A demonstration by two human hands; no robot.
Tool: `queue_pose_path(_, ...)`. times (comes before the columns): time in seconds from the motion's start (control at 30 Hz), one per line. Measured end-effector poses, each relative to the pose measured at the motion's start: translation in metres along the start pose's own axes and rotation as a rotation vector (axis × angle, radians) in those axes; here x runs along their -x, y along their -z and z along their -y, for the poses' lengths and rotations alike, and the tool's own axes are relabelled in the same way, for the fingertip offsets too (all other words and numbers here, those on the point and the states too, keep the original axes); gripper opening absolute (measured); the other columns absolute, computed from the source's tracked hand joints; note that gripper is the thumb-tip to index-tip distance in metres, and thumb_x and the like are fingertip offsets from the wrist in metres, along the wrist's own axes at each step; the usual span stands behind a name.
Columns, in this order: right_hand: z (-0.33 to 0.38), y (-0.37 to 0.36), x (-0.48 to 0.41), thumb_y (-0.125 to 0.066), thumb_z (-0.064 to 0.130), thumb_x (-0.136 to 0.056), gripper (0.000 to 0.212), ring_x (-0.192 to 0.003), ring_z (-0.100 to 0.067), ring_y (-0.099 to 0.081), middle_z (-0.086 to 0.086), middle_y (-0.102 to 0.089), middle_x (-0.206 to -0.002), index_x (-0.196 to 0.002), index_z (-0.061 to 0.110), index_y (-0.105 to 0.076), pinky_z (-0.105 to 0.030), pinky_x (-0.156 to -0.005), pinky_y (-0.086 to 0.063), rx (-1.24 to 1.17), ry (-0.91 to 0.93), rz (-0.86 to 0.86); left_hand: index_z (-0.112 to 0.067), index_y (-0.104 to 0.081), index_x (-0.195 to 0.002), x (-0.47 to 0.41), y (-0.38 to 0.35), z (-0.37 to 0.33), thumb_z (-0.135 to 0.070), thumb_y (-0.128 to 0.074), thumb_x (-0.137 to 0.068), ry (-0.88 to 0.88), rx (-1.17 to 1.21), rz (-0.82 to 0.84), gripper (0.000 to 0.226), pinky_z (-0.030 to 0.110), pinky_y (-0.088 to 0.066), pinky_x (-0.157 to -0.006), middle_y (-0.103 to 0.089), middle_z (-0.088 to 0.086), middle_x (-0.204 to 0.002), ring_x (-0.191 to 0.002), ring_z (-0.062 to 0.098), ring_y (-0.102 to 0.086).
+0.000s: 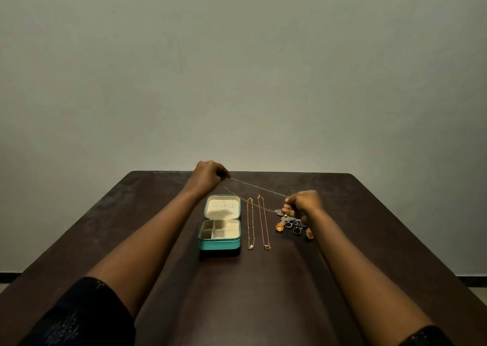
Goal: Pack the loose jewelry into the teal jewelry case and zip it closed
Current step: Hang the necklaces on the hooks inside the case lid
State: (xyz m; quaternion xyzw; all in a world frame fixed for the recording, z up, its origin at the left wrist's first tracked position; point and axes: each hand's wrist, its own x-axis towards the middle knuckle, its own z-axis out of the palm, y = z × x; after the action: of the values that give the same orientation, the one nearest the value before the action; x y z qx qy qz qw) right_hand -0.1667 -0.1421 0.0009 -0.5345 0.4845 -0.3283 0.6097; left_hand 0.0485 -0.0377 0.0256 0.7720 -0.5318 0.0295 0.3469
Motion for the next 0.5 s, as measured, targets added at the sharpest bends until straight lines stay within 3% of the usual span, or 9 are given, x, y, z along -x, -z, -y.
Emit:
queue_pose_path(0.17, -0.033, -0.009, -0.012, -0.035, -0.021, -0.088, 0.034, -0.050, -0.023, -0.049, -0.018, -0.049, -0.064, -0.064, -0.004, -0.051, -0.023, -0.032, -0.048, 0.043, -0.038, 0.005, -0.002, -0.066, -0.113, -0.009, -0.016, 0.007, -0.001, -0.063, -0.085, 0.058, -0.049, -0.031, 0.028, 0.035, -0.051, -0.091, -0.069, 0.018, -0.106, -0.100, 0.027, -0.065)
queue_pose_path(0.33, -0.052, -0.015, -0.009, -0.043, -0.019, -0.083, 0.036, -0.042, -0.021, -0.055, -0.011, -0.056, -0.059, -0.060, 0.003, -0.059, -0.024, -0.035, -0.048, 0.182, 0.015, -0.079, 0.001, -0.070, -0.102, -0.022, -0.029, 0.008, -0.010, -0.065, -0.086, 0.143, -0.078, -0.034, 0.020, 0.037, -0.054, -0.082, -0.070, 0.021, -0.098, -0.092, 0.033, -0.067)
queue_pose_path(0.43, -0.069, -0.020, 0.008, -0.037, -0.009, -0.083, 0.040, -0.050, -0.023, -0.066, -0.007, -0.065, -0.059, -0.081, 0.013, -0.070, -0.032, -0.056, -0.058, 0.433, 0.150, -0.153, -0.001, -0.072, -0.096, -0.033, -0.033, 0.003, -0.010, -0.064, -0.087, 0.237, 0.003, -0.024, 0.016, 0.035, -0.056, -0.080, -0.072, 0.018, -0.083, -0.077, 0.026, -0.070)
queue_pose_path(0.5, -0.081, -0.022, 0.019, -0.040, -0.007, -0.081, 0.044, -0.066, -0.022, -0.070, -0.009, -0.072, -0.079, -0.103, 0.015, -0.071, -0.033, -0.067, -0.057, 0.580, 0.283, -0.148, -0.002, -0.074, -0.093, -0.043, -0.038, 0.000, -0.006, -0.067, -0.082, 0.314, 0.084, 0.000, 0.013, 0.036, -0.058, -0.080, -0.073, 0.017, -0.080, -0.076, 0.025, -0.071)
